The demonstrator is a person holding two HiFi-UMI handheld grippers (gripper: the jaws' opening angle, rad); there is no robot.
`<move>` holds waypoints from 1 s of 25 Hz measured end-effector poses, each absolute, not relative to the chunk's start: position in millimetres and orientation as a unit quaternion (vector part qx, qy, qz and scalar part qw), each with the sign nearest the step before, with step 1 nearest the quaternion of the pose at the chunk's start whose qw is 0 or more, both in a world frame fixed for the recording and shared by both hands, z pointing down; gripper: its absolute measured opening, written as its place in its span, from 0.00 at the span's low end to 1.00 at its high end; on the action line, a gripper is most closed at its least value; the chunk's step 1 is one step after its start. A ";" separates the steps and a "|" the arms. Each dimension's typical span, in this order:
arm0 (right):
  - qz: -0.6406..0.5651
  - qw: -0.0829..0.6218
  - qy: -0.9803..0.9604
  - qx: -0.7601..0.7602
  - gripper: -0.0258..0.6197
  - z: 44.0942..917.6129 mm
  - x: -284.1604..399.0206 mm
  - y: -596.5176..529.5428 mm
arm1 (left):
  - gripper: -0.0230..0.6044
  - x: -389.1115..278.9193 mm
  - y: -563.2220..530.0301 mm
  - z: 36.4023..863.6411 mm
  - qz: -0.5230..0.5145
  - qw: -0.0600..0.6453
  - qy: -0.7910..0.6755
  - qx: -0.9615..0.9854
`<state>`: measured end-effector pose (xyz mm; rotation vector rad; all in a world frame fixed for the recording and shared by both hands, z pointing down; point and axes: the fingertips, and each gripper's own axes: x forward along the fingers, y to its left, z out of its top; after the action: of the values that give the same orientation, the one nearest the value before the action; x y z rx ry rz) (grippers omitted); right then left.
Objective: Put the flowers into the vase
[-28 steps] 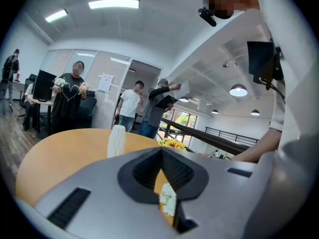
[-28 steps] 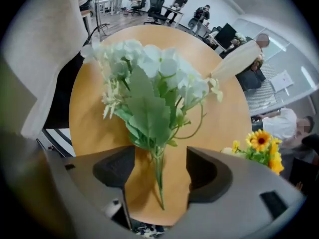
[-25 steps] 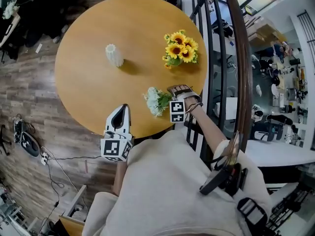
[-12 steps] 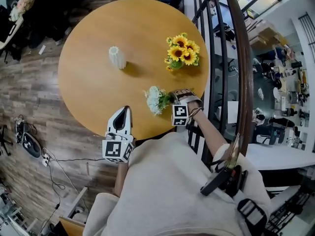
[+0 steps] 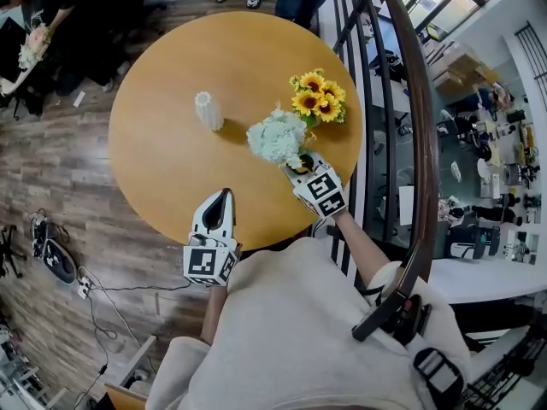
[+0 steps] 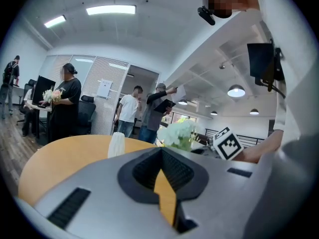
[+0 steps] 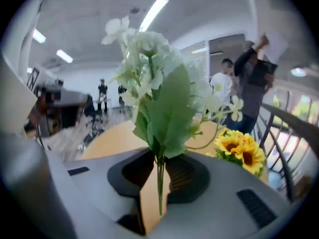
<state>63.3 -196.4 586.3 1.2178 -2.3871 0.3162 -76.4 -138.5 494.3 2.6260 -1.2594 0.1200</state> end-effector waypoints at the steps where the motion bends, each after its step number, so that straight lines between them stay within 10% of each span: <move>1: 0.144 0.171 -0.866 0.447 0.17 575.2 64.0 -201.0 | 0.05 -76.9 -139.3 493.9 0.040 0.112 -0.430 0.895; 25: -0.009 -0.016 -0.923 0.384 0.17 367.9 -43.1 -353.3 | 0.05 -125.3 -139.2 499.5 0.035 0.110 -0.502 0.857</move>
<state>-43.1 -353.3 367.9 1.2179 -2.9314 -0.0276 -125.3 -139.2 499.5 2.5191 -1.4744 0.1023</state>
